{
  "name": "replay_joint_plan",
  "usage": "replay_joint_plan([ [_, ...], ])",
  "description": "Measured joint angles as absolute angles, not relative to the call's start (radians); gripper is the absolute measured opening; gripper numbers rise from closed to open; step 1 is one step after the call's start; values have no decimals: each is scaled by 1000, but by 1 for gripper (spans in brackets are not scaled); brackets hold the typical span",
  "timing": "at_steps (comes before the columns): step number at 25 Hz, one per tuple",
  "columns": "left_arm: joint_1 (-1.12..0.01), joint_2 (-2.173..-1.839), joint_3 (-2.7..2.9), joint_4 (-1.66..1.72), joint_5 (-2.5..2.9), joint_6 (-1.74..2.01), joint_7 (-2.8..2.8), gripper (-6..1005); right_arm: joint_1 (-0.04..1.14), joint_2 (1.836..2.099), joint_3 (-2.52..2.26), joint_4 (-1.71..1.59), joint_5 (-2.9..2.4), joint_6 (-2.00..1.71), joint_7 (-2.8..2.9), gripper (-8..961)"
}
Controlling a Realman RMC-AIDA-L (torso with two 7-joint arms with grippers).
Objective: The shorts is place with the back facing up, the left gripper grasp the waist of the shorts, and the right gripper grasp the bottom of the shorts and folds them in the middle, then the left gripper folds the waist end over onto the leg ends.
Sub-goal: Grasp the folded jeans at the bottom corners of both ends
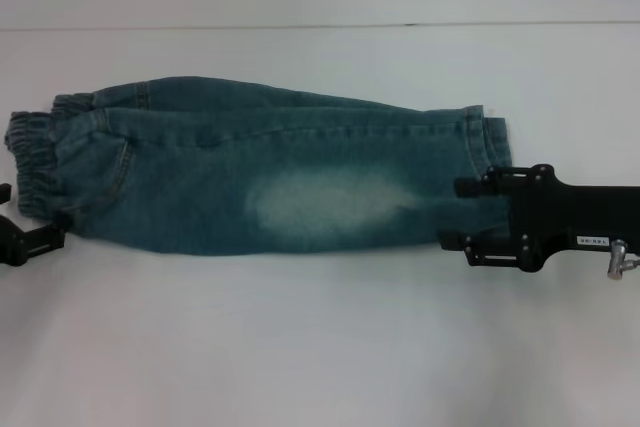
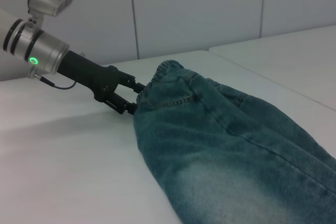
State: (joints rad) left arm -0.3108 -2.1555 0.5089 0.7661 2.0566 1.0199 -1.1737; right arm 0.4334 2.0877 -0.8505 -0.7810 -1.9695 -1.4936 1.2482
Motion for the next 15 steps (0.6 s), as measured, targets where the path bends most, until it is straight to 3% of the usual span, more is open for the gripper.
replay_joint_plan([
  [12,-331,-2159,532,753,2049,1020,-1118,917,432,2088,-846,-781,-1971,-1491,1251,724],
  [15,-330,-2159,533,753,2051,1024,-1111,825,433,2089,-845,-781,-1968,-1491,1251,722],
])
